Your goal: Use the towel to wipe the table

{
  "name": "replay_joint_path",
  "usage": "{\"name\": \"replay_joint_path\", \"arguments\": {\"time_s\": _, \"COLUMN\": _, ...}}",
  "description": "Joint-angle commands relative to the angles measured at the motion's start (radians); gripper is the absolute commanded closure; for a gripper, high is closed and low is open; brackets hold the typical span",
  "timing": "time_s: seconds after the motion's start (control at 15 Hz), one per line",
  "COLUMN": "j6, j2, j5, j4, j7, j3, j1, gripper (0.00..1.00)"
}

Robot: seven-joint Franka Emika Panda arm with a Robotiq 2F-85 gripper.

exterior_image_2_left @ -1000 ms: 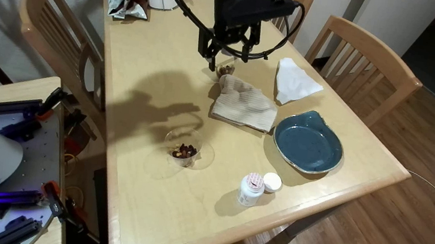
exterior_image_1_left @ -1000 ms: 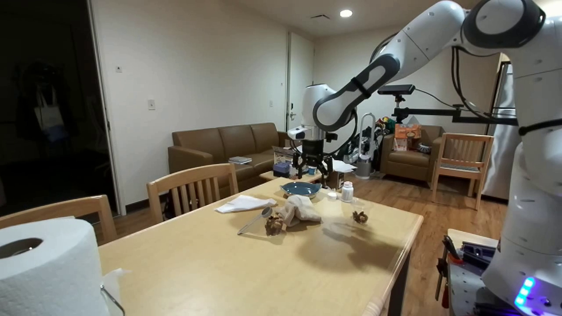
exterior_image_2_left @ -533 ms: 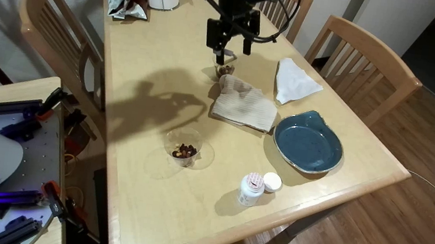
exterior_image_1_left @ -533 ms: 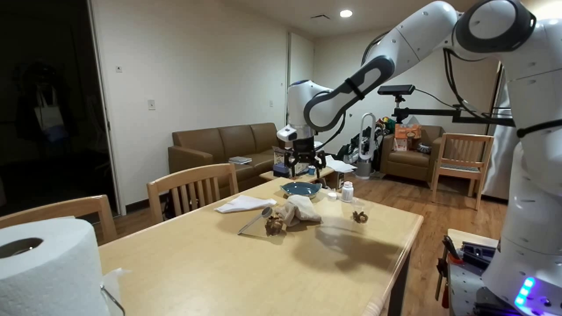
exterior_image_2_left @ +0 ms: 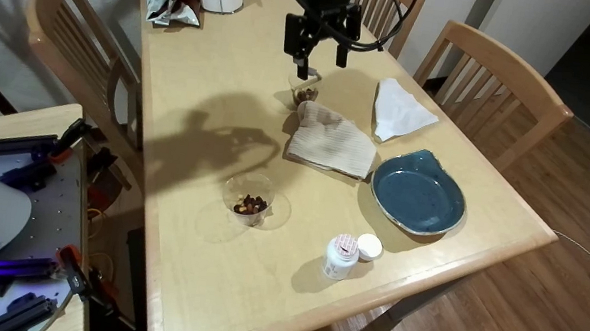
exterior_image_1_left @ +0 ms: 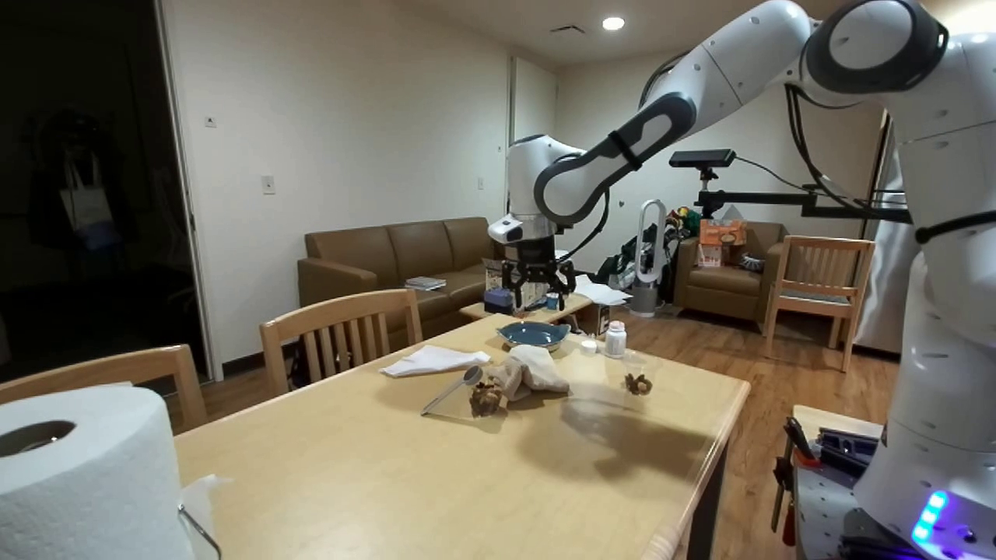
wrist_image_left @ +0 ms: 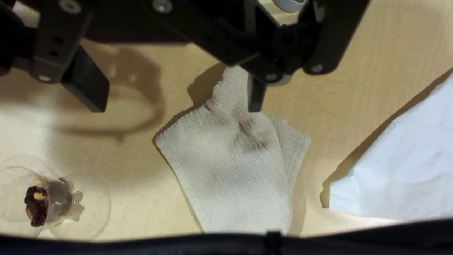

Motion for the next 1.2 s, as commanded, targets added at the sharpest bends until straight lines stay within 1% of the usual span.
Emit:
{"name": "replay_joint_path", "arguments": {"time_s": 0.0, "j6": 0.020, "j2": 0.073, "j5": 0.091, "j4": 0.013, "j7": 0.156, "j3": 0.015, "j1": 0.004, "gripper": 0.00}}
{"name": "replay_joint_path", "arguments": {"time_s": 0.07, "j6": 0.059, "j2": 0.104, "j5": 0.112, "j4": -0.013, "j7": 0.209, "j3": 0.019, "j1": 0.009, "gripper": 0.00}}
{"name": "replay_joint_path", "arguments": {"time_s": 0.2, "j6": 0.073, "j2": 0.154, "j5": 0.160, "j4": -0.017, "j7": 0.290, "j3": 0.030, "j1": 0.007, "gripper": 0.00}}
{"name": "replay_joint_path", "arguments": {"time_s": 0.33, "j6": 0.131, "j2": 0.211, "j5": 0.209, "j4": -0.026, "j7": 0.359, "j3": 0.045, "j1": -0.006, "gripper": 0.00}}
{"name": "replay_joint_path", "arguments": {"time_s": 0.53, "j6": 0.209, "j2": 0.241, "j5": 0.270, "j4": -0.038, "j7": 0.439, "j3": 0.059, "j1": -0.029, "gripper": 0.00}}
{"name": "replay_joint_path", "arguments": {"time_s": 0.6, "j6": 0.171, "j2": 0.242, "j5": 0.214, "j4": -0.029, "j7": 0.402, "j3": 0.057, "j1": -0.017, "gripper": 0.00}}
{"name": "replay_joint_path", "arguments": {"time_s": 0.73, "j6": 0.188, "j2": 0.250, "j5": 0.231, "j4": -0.028, "j7": 0.425, "j3": 0.059, "j1": -0.026, "gripper": 0.00}}
{"name": "replay_joint_path", "arguments": {"time_s": 1.07, "j6": 0.188, "j2": 0.249, "j5": 0.234, "j4": -0.027, "j7": 0.436, "j3": 0.062, "j1": -0.029, "gripper": 0.00}}
{"name": "replay_joint_path", "arguments": {"time_s": 1.13, "j6": 0.178, "j2": 0.248, "j5": 0.232, "j4": -0.027, "j7": 0.461, "j3": 0.054, "j1": -0.023, "gripper": 0.00}}
